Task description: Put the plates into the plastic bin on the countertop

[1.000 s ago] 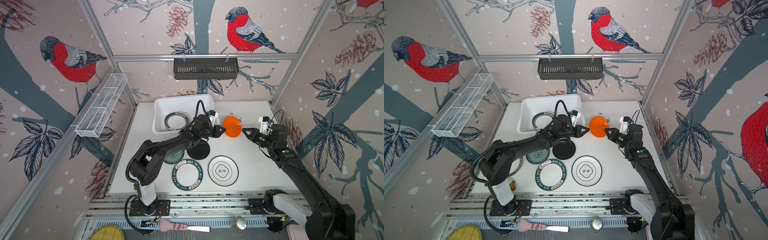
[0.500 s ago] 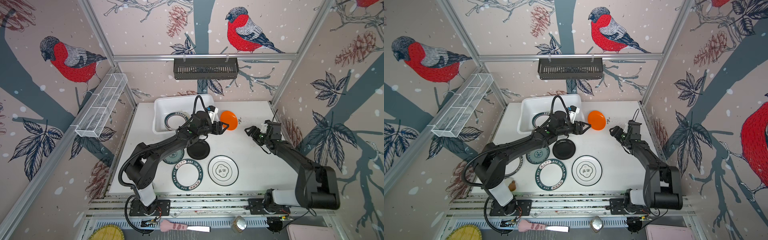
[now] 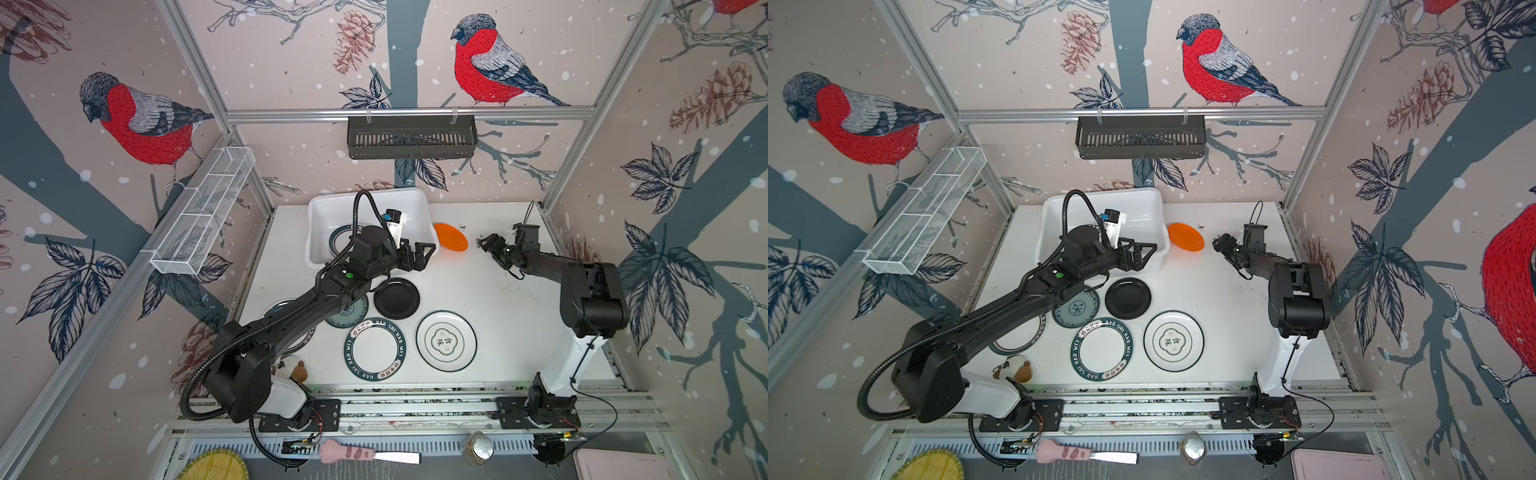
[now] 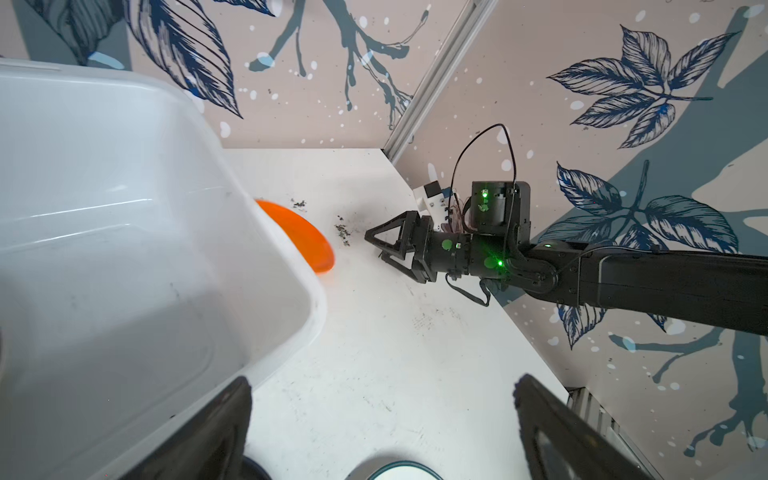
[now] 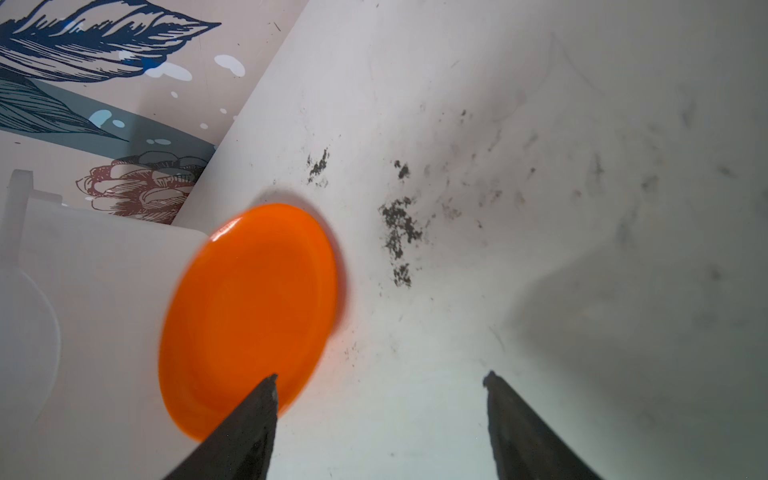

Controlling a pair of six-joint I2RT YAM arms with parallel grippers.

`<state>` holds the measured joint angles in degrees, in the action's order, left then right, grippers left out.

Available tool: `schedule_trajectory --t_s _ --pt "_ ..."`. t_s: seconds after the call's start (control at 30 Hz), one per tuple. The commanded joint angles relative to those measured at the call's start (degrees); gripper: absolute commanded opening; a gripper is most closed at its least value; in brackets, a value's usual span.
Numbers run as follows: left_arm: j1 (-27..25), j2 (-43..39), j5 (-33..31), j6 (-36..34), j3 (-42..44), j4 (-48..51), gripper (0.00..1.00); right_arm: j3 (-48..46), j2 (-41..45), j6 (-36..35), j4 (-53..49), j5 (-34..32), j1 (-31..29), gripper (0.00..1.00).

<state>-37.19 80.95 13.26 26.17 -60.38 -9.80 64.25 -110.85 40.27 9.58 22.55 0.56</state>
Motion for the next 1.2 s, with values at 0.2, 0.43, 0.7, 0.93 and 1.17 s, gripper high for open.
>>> schedule_trajectory --t_s 0.2,0.43,0.7,0.93,1.17 --pt "2.0 -4.4 -3.6 -2.0 2.9 0.1 0.97 15.0 -9.0 -4.8 -6.7 -3.0 -2.9 0.88" --pt "2.3 -6.6 -6.2 -2.3 5.4 1.2 0.98 23.5 -15.5 -6.6 -9.2 -2.4 -4.1 0.96" --pt "2.4 -6.9 -7.0 -2.2 5.6 1.9 0.98 32.9 -22.1 -9.1 -13.7 -1.2 -6.2 0.97" --pt "2.4 -6.3 -6.8 -2.0 4.9 2.6 0.98 37.5 -26.3 -9.3 -16.1 -0.1 -6.9 0.94" --pt "2.4 -6.3 -7.2 -1.6 5.1 3.0 0.98 37.4 -26.7 -9.6 -16.2 -0.5 -7.0 0.92"
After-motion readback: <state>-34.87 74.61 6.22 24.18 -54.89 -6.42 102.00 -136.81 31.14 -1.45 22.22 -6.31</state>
